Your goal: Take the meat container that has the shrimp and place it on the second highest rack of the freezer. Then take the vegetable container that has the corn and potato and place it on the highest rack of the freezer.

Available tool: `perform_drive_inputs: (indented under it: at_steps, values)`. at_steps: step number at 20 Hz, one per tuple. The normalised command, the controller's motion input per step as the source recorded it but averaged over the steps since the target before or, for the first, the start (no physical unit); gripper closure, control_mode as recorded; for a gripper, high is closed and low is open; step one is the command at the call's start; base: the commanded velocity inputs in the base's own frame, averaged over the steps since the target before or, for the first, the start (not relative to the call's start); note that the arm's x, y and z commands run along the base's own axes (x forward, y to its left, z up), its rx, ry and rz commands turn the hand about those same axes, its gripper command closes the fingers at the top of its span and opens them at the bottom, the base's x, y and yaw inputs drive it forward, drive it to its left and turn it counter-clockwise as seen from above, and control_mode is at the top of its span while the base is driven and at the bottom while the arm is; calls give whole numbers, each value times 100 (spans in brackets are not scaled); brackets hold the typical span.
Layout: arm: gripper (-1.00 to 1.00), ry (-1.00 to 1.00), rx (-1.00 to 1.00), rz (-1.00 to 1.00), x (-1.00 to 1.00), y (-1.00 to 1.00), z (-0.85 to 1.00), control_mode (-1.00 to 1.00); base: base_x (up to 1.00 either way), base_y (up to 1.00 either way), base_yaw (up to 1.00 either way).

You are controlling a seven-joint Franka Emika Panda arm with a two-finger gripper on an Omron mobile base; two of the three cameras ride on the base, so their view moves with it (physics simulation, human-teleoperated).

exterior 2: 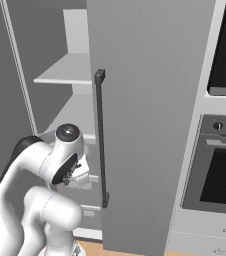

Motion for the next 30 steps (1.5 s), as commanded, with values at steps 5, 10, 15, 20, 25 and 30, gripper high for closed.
perform_drive_inputs:
  at_steps: [5, 10, 15, 20, 25, 30]
  values:
    - [100, -8, 0, -8, 48, 42, -1, -100, 0, 0, 0]
    - [100, -2, 0, -15, 35, 34, 0, -100, 0, 0, 0]
    - [100, 0, 0, -18, 39, 31, 0, -100, 0, 0, 0]
    - [100, 0, 7, -13, 32, 19, 0, -100, 0, 0, 0]
    - [100, 0, 17, -3, 37, 1, 0, -100, 0, 0, 0]
    - [100, 1, 10, 0, 48, 4, 0, -100, 0, 0, 0]
